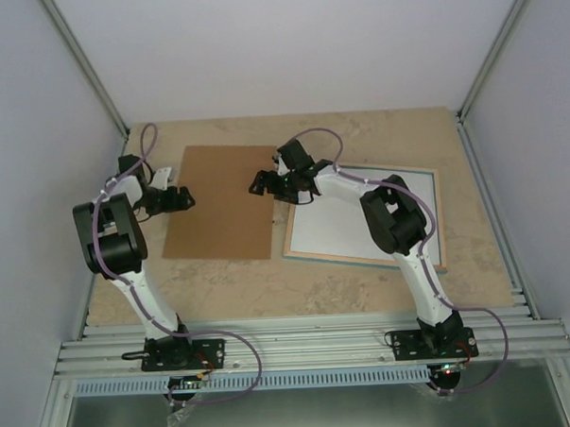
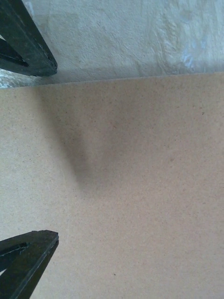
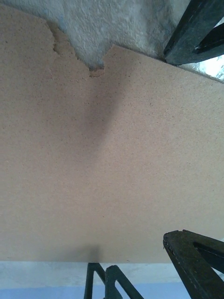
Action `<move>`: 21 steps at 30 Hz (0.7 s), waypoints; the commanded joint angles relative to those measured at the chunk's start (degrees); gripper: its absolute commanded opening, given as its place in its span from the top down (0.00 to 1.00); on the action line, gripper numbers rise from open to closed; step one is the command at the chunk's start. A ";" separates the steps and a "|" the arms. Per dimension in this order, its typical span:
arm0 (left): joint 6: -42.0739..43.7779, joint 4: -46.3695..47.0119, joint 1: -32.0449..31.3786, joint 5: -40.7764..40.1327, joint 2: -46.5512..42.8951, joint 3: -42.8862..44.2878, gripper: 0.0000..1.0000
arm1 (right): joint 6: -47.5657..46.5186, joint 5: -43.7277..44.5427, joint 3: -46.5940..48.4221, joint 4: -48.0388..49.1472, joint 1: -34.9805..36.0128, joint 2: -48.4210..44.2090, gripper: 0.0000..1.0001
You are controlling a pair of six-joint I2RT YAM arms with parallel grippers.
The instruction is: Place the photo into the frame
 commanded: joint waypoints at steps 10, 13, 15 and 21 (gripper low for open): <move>0.09 -0.66 0.38 5.86 6.22 -2.35 0.18 | 5.53 -11.82 -2.50 6.11 0.71 2.64 0.30; 0.73 -0.83 0.36 6.79 6.24 -2.72 0.20 | 8.22 -14.73 -4.05 14.89 0.06 -0.47 0.46; 0.84 -0.85 0.34 7.29 6.16 -2.91 0.21 | 10.48 -16.76 -5.57 22.39 -0.37 -1.81 0.54; 1.65 -1.35 0.39 9.79 5.59 -3.24 0.22 | 18.50 -21.28 -11.33 39.05 -1.07 -5.64 0.69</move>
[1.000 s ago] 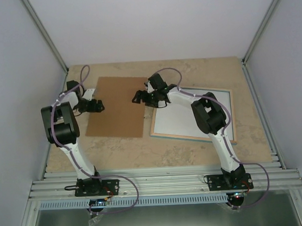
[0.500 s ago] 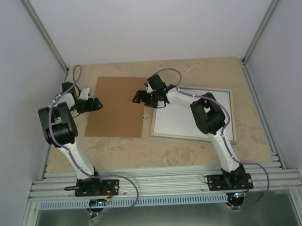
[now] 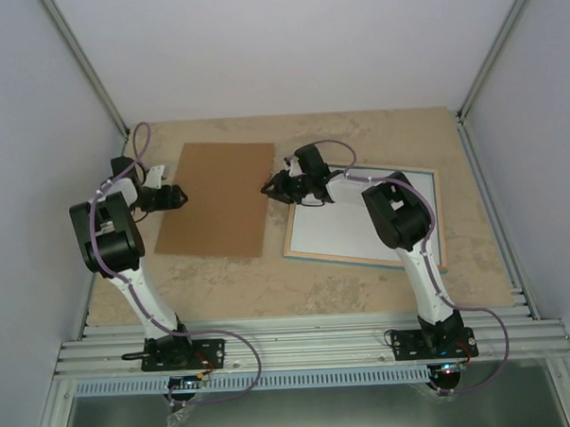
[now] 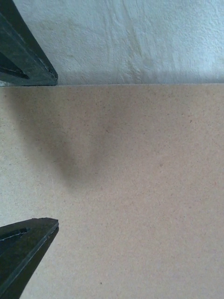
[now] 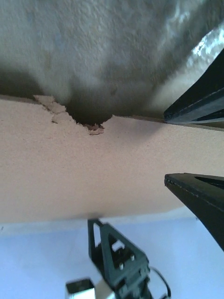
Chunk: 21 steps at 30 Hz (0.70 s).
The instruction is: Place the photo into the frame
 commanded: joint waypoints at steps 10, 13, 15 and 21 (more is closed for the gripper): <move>3.09 -8.72 -4.20 11.38 2.03 -4.05 0.23 | 3.29 -8.47 -10.22 17.40 1.55 -14.23 0.73; 2.44 -8.43 -6.64 12.20 1.16 -4.81 0.23 | 1.27 -8.42 -13.72 14.00 -0.01 -16.10 0.73; 1.70 -8.11 -8.15 12.57 1.01 -5.04 0.23 | -0.03 -8.38 -16.41 12.14 -1.33 -17.40 0.73; -0.25 -6.52 -11.63 12.84 1.40 -5.51 0.23 | -4.39 -7.28 -24.21 7.13 -7.33 -20.60 0.73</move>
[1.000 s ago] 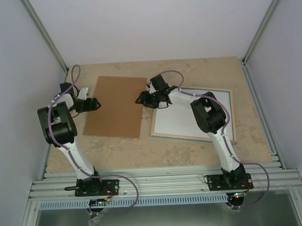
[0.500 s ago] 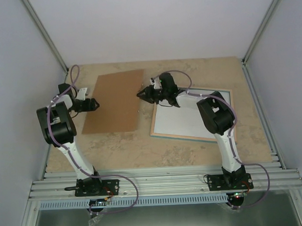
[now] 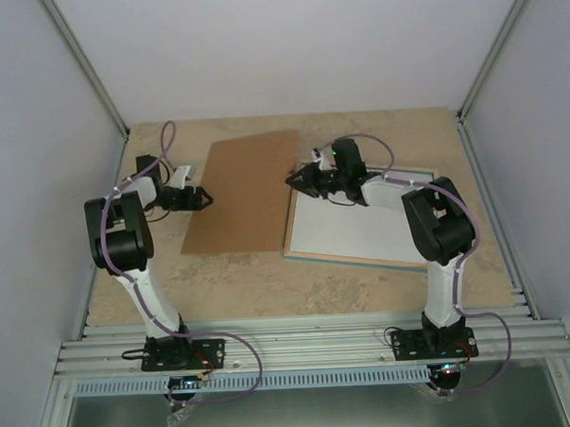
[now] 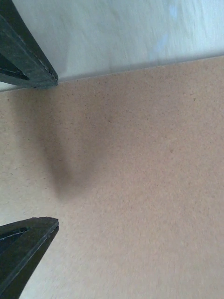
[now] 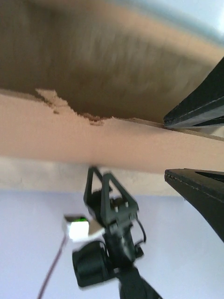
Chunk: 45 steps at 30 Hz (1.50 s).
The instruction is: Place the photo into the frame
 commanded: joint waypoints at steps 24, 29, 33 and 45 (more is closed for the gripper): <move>-4.01 -2.26 -6.68 2.84 3.67 -3.65 0.22 | -9.30 1.72 -7.13 -8.38 -4.73 2.05 0.61; -3.70 -2.86 -6.65 4.42 3.68 -3.57 0.22 | -8.12 0.11 -4.60 -6.13 -3.29 3.83 0.62; -3.36 -3.22 -6.66 4.73 2.88 -3.54 0.23 | -7.76 0.21 -2.88 -6.26 -3.15 4.58 0.69; -8.08 -9.69 2.05 7.96 -10.10 8.78 0.08 | -14.74 0.49 5.42 -9.98 -3.25 -5.78 0.99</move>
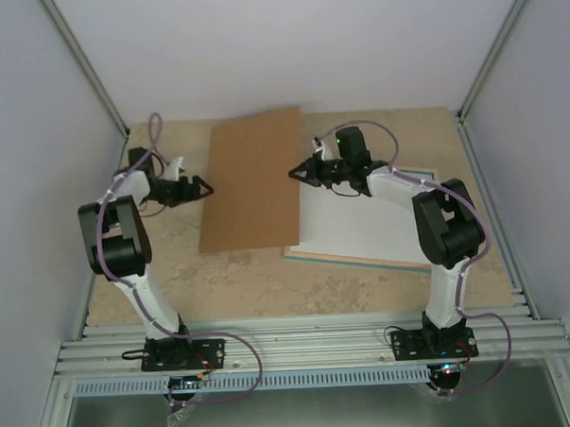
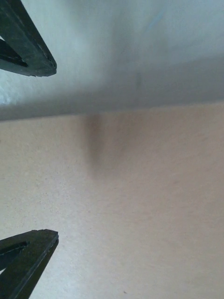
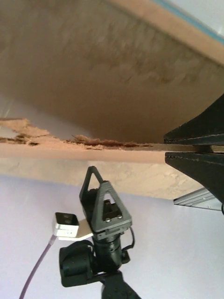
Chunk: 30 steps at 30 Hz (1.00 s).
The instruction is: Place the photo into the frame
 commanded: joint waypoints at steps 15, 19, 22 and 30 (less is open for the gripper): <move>-15.24 -6.16 5.73 3.90 -23.40 21.73 0.01 | -51.65 29.24 24.19 -16.25 1.03 -19.12 1.00; -24.32 -0.41 5.80 6.58 -25.13 23.52 0.01 | -67.59 44.16 22.15 -14.39 3.35 -23.71 1.00; -32.11 5.08 5.75 10.25 -25.70 23.57 0.01 | -82.57 56.57 13.92 -4.32 6.64 -27.62 1.00; -53.94 22.66 5.81 20.08 -26.36 18.49 0.01 | -117.32 70.00 -13.98 31.74 12.72 -36.04 1.00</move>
